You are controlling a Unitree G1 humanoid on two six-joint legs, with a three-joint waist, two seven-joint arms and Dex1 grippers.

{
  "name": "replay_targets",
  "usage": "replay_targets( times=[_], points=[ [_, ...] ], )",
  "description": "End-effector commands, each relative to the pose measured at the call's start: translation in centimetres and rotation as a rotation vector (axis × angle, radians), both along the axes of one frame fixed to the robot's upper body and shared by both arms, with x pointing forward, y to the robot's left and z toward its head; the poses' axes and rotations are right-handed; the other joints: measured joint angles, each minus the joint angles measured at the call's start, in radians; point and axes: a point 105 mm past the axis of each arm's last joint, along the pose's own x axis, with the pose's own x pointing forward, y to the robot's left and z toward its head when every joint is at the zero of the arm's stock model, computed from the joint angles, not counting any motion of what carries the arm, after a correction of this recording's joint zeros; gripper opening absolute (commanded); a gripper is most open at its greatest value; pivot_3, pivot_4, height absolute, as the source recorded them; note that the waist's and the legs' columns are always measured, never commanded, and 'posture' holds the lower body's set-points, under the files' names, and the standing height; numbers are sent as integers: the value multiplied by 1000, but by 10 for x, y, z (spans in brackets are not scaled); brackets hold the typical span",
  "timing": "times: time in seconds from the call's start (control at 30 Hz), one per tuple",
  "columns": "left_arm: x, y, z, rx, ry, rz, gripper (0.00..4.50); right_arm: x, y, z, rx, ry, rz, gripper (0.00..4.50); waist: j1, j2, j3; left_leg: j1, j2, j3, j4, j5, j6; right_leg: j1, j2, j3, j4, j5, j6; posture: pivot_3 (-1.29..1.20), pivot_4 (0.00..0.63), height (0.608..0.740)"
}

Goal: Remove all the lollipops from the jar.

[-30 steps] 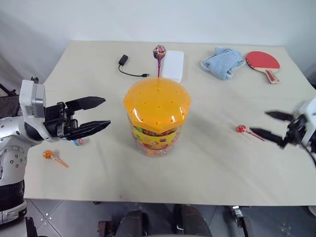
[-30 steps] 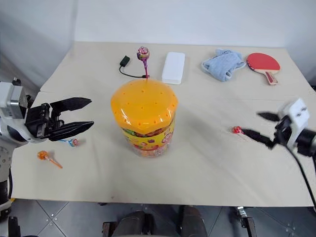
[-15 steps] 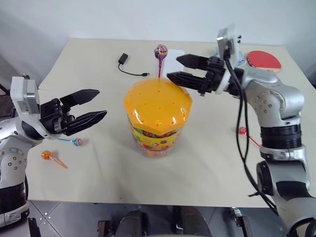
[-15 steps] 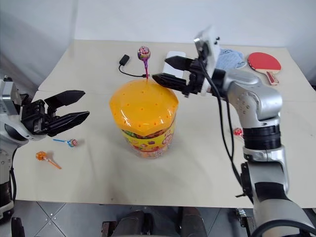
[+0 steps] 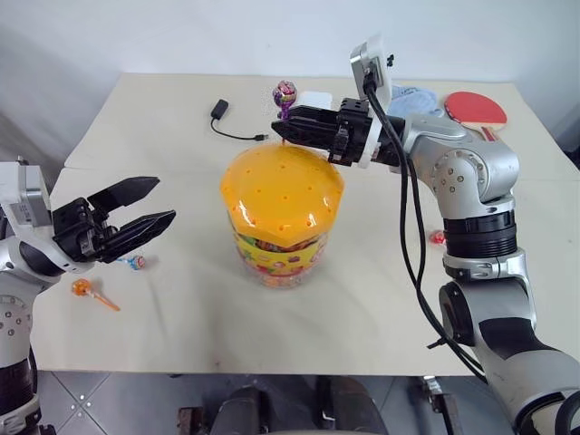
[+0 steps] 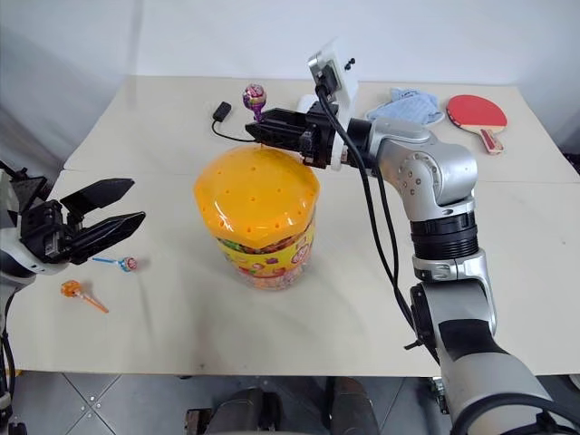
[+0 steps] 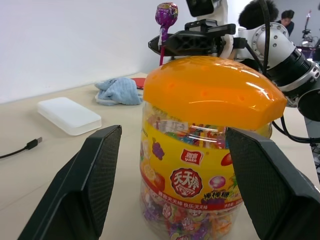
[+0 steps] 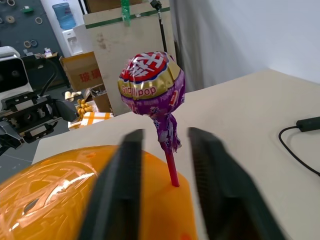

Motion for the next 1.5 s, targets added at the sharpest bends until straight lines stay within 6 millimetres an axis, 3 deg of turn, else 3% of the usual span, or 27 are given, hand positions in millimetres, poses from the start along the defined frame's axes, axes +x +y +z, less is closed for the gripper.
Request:
replay_targets(
  times=[0.03, 0.17, 0.23, 0.33, 0.5, 0.53, 0.57, 0.63, 0.7, 0.77, 0.83, 0.97, 1.13, 1.23, 1.37, 1.43, 1.5],
  points=[
    [-4, -5, 10, -5, -57, -27, 3531, -9, -2, 20, 60, -87, 42, 40, 0, 0, 0, 0, 0, 0, 0, 0, 0, 0, 0, 0, 0, 0, 0, 0, 150, 740],
    [-1, -13, 15, -9, -77, -64, 3531, -17, -28, 57, 283, -180, 82, 40, 4, 0, 0, -1, 0, 0, 0, 0, 0, -1, 1, 0, 0, 0, 0, 0, 150, 740],
    [1, -17, 17, -7, -84, -83, 3531, -12, -47, 69, 350, -192, 30, 40, 6, 0, 0, -1, -1, 0, 0, 0, 0, 0, 1, -1, 0, 0, 0, 0, 150, 740],
    [3, -25, 19, 21, -96, -122, 3531, 0, -89, 73, 300, -206, -129, 40, 10, 0, 0, -1, -3, 0, 0, 0, 1, 0, 1, -1, 0, 0, 0, 0, 150, 740],
    [0, -37, 12, 131, -98, -190, 3531, 24, -179, 33, -72, -75, -518, 40, 11, 0, 0, -1, -4, 0, 0, 0, 3, 1, 0, -1, -2, 0, 0, 0, 150, 740],
    [-1, -39, 11, 140, -96, -202, 3531, 26, -206, 18, -189, -29, -628, 40, 9, 0, 0, -1, -4, 0, -1, 0, 2, 1, 0, -1, -3, 0, 0, 0, 150, 740],
    [-2, -41, 10, 151, -93, -217, 3531, 22, -236, -1, -307, 28, -721, 40, 8, 0, 0, -2, -3, 1, -1, 0, 2, 1, 0, -1, -4, 0, 1, 0, 150, 740],
    [-3, -42, 8, 163, -86, -235, 3531, 11, -275, -30, -472, 141, -830, 40, 9, 0, 0, -1, -1, 2, -2, -1, 2, 0, 0, 0, -6, 0, 1, 0, 150, 740],
    [-3, -43, 3, 178, -76, -244, 3531, 1, -292, -51, -537, 219, -863, 40, 7, 1, 1, -1, 0, 3, -2, 0, 1, 0, 0, 0, -6, 0, 0, 0, 150, 740],
    [1, -43, -4, 204, -74, -232, 3531, -10, -318, -89, -697, 271, -914, 40, 3, 2, 2, 1, 1, 8, -1, 0, 1, 0, 1, 0, -4, 0, 0, 0, 150, 740],
    [2, -44, -8, 215, -71, -239, 3531, -17, -328, -109, -794, 287, -918, 40, 2, 2, 2, 4, 1, 10, -1, 0, 1, 0, 1, 0, -2, 0, 0, 0, 150, 740],
    [2, -46, -13, 232, -42, -284, 3531, -25, -335, -148, -831, 391, -910, 40, 6, 5, 3, 5, 2, 12, 0, 0, 1, 0, 1, 2, 0, 0, 1, 0, 150, 740],
    [5, -42, -13, 243, -32, -283, 3531, -31, -339, -168, -856, 436, -913, 40, 10, 5, 3, 3, 2, 10, 0, 0, 0, -1, 0, 2, -1, 0, 1, 0, 150, 740],
    [5, -39, -11, 241, -21, -273, 3531, -38, -340, -170, -847, 457, -906, 727, 16, 5, 3, 1, 1, 7, 1, 0, 0, 0, 0, 2, -2, 0, 1, 0, 150, 740],
    [8, -31, -13, 237, 26, -226, 3531, -40, -343, -159, -808, 413, -911, 2134, 18, 5, 3, 1, 1, 7, 1, 0, 0, 1, 0, 2, -3, 0, 1, 0, 150, 740],
    [14, -20, -18, 254, 70, -142, 3531, -40, -335, -136, -741, 254, -836, 2738, 19, 6, 3, 1, 1, 6, 1, 0, 0, 0, 0, 2, -3, 0, 1, 0, 150, 740],
    [15, -11, -19, 256, 69, -102, 3531, -45, -312, -109, -588, 46, -688, 3418, 22, 7, 4, 1, 1, 7, 0, 0, 0, 0, 1, 2, -3, 0, 1, 0, 150, 740]
  ],
)
